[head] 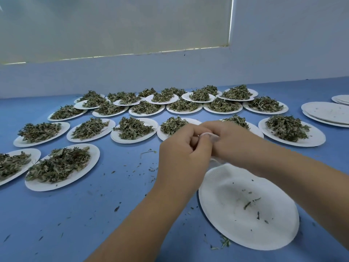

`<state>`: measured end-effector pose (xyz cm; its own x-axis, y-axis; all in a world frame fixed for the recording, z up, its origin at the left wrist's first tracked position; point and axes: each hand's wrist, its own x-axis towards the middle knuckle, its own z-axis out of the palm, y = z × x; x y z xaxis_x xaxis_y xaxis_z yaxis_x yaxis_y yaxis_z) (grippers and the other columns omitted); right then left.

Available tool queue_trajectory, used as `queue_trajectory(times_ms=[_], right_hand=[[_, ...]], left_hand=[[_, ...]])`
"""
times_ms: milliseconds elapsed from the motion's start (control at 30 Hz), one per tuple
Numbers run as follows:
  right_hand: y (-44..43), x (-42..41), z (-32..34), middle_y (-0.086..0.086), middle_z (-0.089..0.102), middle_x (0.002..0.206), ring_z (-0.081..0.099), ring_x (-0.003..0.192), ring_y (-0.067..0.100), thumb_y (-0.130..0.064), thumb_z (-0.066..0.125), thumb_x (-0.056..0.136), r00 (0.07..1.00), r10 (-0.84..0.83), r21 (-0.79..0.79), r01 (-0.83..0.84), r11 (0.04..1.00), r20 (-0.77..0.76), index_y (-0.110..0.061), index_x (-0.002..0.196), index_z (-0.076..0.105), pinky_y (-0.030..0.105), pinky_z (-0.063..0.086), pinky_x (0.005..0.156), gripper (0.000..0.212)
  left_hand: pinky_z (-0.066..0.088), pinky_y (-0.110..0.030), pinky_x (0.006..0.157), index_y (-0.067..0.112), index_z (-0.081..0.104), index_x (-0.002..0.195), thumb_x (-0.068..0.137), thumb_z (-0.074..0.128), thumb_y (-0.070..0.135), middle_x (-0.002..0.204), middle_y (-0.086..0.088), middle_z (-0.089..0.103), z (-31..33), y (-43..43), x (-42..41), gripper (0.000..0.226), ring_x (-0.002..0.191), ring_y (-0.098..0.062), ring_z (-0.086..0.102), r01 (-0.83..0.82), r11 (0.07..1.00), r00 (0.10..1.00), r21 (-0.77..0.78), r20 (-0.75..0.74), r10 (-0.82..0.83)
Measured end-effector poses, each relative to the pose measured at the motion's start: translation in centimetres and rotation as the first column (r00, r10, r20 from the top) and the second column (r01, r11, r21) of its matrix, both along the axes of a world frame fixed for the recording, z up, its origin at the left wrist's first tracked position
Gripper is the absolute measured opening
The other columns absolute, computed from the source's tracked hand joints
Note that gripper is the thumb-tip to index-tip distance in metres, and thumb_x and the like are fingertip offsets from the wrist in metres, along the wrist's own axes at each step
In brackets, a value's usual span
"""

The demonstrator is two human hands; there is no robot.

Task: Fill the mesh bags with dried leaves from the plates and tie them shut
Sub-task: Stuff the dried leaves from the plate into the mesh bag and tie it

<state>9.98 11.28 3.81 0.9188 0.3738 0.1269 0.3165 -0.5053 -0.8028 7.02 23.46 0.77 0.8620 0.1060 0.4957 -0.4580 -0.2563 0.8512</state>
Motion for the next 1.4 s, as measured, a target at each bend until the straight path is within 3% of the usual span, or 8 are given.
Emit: queue_trajectory(times_ms=[100, 300, 467, 633, 733, 1033, 1167, 1400], right_hand=[[-0.8, -0.1, 0.7, 0.004, 0.073, 0.091, 0.071, 0.079, 0.018, -0.023, 0.061, 0.092, 0.976, 0.075, 0.185, -0.036, 0.982, -0.204, -0.027, 0.1, 0.068, 0.02, 0.053, 0.065, 0.012], [1.0, 0.4, 0.3, -0.004, 0.066, 0.063, 0.061, 0.052, 0.006, -0.016, 0.056, 0.086, 0.997, -0.048, -0.088, 0.042, 0.995, -0.064, -0.021, 0.075, 0.065, 0.016, 0.045, 0.045, 0.015], [2.3, 0.8, 0.0, 0.004, 0.067, 0.069, 0.061, 0.044, 0.011, -0.005, 0.051, 0.084, 0.999, -0.032, -0.195, 0.023, 0.98, -0.041, -0.027, 0.072, 0.066, 0.023, 0.048, 0.043, 0.03], [1.1, 1.1, 0.4, -0.004, 0.074, 0.088, 0.07, 0.078, 0.01, -0.022, 0.053, 0.091, 0.947, 0.176, 0.106, -0.152, 0.983, -0.269, -0.033, 0.099, 0.07, 0.025, 0.056, 0.067, 0.022], [0.3, 1.5, 0.5, -0.002, 0.071, 0.102, 0.066, 0.088, 0.012, -0.004, 0.051, 0.076, 0.929, 0.25, 0.113, -0.227, 0.967, -0.274, -0.034, 0.113, 0.067, 0.029, 0.053, 0.076, 0.05], [1.8, 0.8, -0.9, 0.003, 0.058, 0.06, 0.048, 0.054, 0.015, -0.001, 0.045, 0.086, 0.997, 0.079, 0.084, -0.08, 0.993, 0.02, -0.022, 0.06, 0.063, 0.03, 0.04, 0.051, 0.038], [1.3, 0.7, -0.6, -0.001, 0.07, 0.071, 0.064, 0.062, 0.014, -0.02, 0.052, 0.093, 0.992, 0.097, 0.124, -0.087, 0.988, -0.08, -0.031, 0.078, 0.072, 0.025, 0.052, 0.057, 0.027], [-2.1, 0.4, -0.3, -0.01, 0.064, 0.123, 0.066, 0.105, 0.017, -0.044, 0.067, 0.084, 0.964, 0.251, 0.22, -0.226, 0.949, -0.091, -0.041, 0.127, 0.056, 0.035, 0.054, 0.085, 0.045]], left_hand=[[0.048, -0.023, 0.05, 0.025, 0.071, 0.078, 0.086, 0.063, 0.017, 0.063, 0.0, 0.065, 0.3, 0.4, 0.3, 0.014, 0.057, -0.015, 0.059, -0.013, 0.998, 1.0, -0.064, -0.024, 0.011], [0.047, -0.015, 0.055, 0.023, 0.069, 0.076, 0.087, 0.064, 0.016, 0.066, 0.004, 0.063, 0.1, 0.1, 0.2, 0.014, 0.061, -0.003, 0.058, 0.008, 0.998, 0.998, -0.065, -0.063, -0.012], [0.058, -0.034, 0.065, 0.02, 0.069, 0.078, 0.088, 0.06, 0.015, 0.07, 0.001, 0.064, 0.1, 0.5, 0.6, 0.014, 0.066, -0.008, 0.06, -0.01, 0.995, 0.993, -0.096, -0.122, -0.001], [0.052, -0.025, 0.057, 0.023, 0.068, 0.075, 0.085, 0.061, 0.015, 0.073, 0.0, 0.068, 0.7, 1.2, 0.9, 0.015, 0.07, -0.014, 0.065, -0.04, 0.985, 0.994, -0.17, -0.109, 0.021], [0.051, -0.017, 0.054, 0.021, 0.069, 0.076, 0.083, 0.066, 0.017, 0.072, 0.003, 0.069, 0.8, 1.5, 1.1, 0.008, 0.068, -0.009, 0.065, -0.036, 0.98, 0.992, -0.196, -0.127, 0.011], [0.04, -0.012, 0.044, 0.015, 0.065, 0.073, 0.087, 0.061, 0.016, 0.055, 0.006, 0.052, 0.1, 0.5, 0.3, 0.015, 0.048, -0.001, 0.05, 0.027, 0.998, 0.997, -0.051, -0.073, -0.03], [0.057, -0.03, 0.053, 0.024, 0.069, 0.075, 0.081, 0.064, 0.021, 0.069, 0.003, 0.066, 0.8, 1.3, 0.5, 0.008, 0.058, -0.008, 0.061, 0.027, 0.99, 0.996, -0.137, -0.079, -0.038], [0.037, -0.011, 0.044, 0.027, 0.067, 0.084, 0.09, 0.057, 0.009, 0.053, 0.014, 0.046, 1.5, 2.6, 0.6, 0.021, 0.047, 0.001, 0.044, -0.061, 0.971, 0.998, -0.23, 0.012, 0.066]])
